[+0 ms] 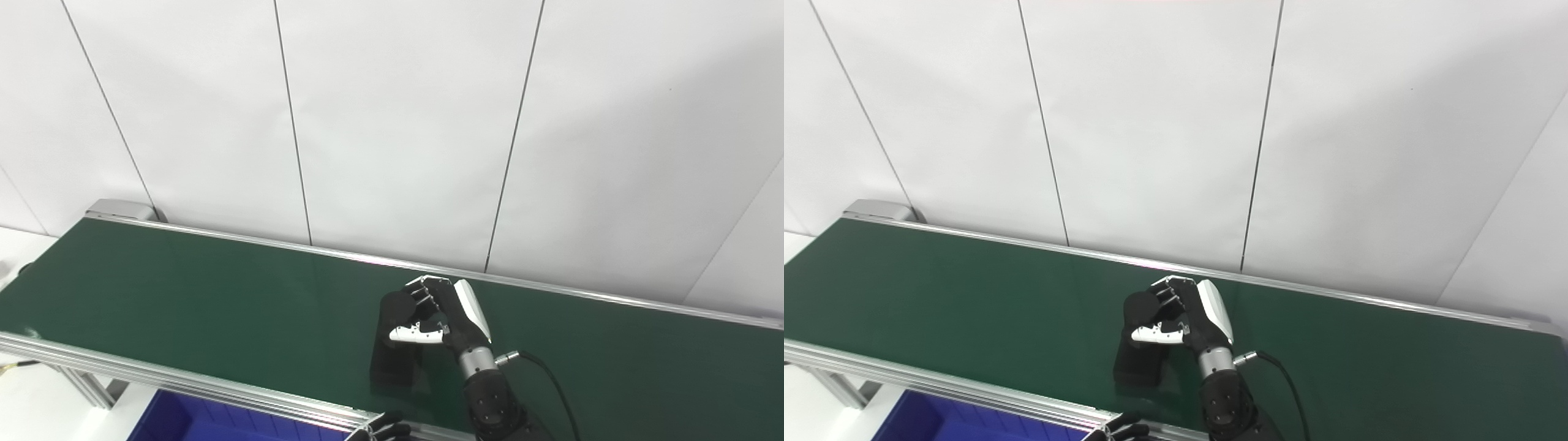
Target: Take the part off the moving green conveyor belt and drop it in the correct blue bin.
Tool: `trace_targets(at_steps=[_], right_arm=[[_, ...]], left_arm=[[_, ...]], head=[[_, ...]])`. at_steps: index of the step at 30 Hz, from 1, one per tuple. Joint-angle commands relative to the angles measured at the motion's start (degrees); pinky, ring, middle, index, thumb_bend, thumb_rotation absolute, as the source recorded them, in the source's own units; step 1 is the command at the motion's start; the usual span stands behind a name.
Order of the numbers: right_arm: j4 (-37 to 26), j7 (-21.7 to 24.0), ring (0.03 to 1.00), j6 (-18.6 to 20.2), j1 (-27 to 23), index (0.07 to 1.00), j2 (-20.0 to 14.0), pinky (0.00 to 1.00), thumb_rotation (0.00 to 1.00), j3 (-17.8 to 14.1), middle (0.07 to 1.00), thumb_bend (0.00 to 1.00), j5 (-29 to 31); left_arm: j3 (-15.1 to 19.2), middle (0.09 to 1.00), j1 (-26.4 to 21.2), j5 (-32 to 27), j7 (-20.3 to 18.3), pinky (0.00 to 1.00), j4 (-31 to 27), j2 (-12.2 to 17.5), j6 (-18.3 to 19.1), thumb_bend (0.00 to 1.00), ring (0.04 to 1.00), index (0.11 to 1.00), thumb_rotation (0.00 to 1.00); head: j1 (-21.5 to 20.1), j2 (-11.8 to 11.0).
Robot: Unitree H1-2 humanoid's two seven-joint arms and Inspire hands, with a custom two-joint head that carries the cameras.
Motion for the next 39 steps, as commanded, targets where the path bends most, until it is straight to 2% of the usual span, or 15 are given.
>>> trace_targets(at_steps=[1, 4, 8, 15, 27, 39], right_arm=[[-4.44, 0.21, 0.450, -2.25, -0.82, 0.505, 0.27, 0.46, 0.00, -0.70, 0.488, 0.52, 0.90], [-8.41, 1.32, 0.449, -1.35, 0.71, 0.505, -0.28, 0.45, 0.00, -1.10, 0.490, 0.52, 1.57], [-17.69, 3.87, 0.451, 1.07, 4.01, 0.504, -1.36, 0.44, 0.00, -2.55, 0.491, 0.52, 3.56], [-32.20, 8.81, 0.457, 7.26, 8.18, 0.487, -2.63, 0.45, 0.00, -5.27, 0.504, 0.52, 7.90], [-50.64, 13.54, 0.453, 14.39, 15.69, 0.489, -6.51, 0.44, 0.00, -6.04, 0.501, 0.52, 9.50], [-67.95, 16.20, 0.445, 19.77, 22.54, 0.492, -11.21, 0.43, 0.00, -12.36, 0.504, 0.52, 15.86]], left_arm=[[-0.13, 0.780, -0.25, -0.22, -0.71, 0.70, -1.02, -0.29, -2.61, 0.81, 0.745, 0.810, 0.55], [0.00, 0.779, -0.21, -0.22, -0.65, 0.70, -1.12, -0.14, -2.60, 0.81, 0.744, 0.808, 0.55], [0.29, 0.782, -0.06, -0.67, -1.08, 0.71, -1.24, 0.32, -2.60, 0.81, 0.748, 0.811, 0.55], [0.62, 0.784, 0.29, -1.77, -1.74, 0.71, -1.91, 1.32, -2.57, 0.80, 0.751, 0.817, 0.57], [0.90, 0.801, 0.60, -4.01, -2.83, 0.71, -2.60, 2.49, -2.54, 0.82, 0.763, 0.825, 0.59], [0.57, 0.812, 1.49, -5.14, -3.20, 0.72, -3.95, 2.79, -2.52, 0.81, 0.771, 0.834, 0.63]], head=[[-0.31, -0.01], [-0.76, 0.01], [-2.27, 0.15], [-4.62, 0.43], [-9.80, 1.74], [-12.36, 4.06]])
